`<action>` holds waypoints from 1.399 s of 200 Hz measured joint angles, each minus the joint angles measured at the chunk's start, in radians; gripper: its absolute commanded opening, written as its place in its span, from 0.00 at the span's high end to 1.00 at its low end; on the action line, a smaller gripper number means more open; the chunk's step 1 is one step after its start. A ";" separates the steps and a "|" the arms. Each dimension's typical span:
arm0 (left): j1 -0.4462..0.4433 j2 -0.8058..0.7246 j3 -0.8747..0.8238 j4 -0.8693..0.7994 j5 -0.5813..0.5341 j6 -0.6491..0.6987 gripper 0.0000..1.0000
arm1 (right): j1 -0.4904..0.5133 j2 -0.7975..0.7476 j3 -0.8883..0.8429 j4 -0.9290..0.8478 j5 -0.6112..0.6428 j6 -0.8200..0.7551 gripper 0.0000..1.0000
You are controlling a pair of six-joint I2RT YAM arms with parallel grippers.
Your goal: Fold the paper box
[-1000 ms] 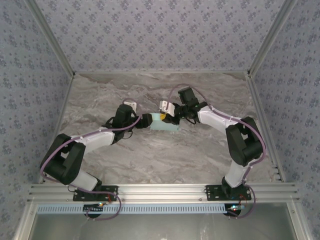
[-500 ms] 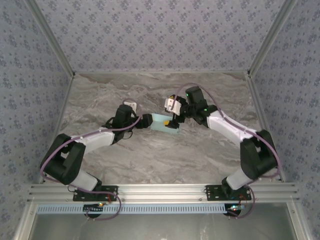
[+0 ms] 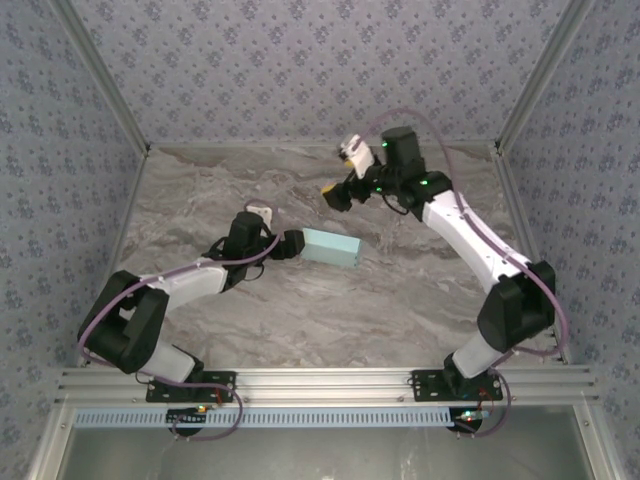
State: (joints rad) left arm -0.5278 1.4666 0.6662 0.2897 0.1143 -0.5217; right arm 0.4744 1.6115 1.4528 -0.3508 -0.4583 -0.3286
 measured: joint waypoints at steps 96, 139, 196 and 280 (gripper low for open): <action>0.000 -0.060 -0.082 0.043 0.002 -0.014 0.11 | 0.185 0.198 -0.061 -0.171 0.241 -0.212 0.00; 0.000 -0.096 -0.147 0.024 -0.014 -0.014 0.09 | 0.188 0.110 -0.096 -0.184 0.227 -0.215 0.00; 0.003 -0.236 -0.196 -0.186 -0.032 -0.003 0.01 | 0.094 -0.177 -0.254 0.029 0.271 -0.026 0.00; 0.002 -0.638 -0.134 -0.343 -0.343 0.186 0.01 | 0.045 -0.793 -0.689 0.277 0.876 0.417 0.00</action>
State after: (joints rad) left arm -0.5255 0.8288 0.5323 -0.0532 -0.2291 -0.3359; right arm 0.5194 0.8181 0.7639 -0.0742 0.4175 0.0883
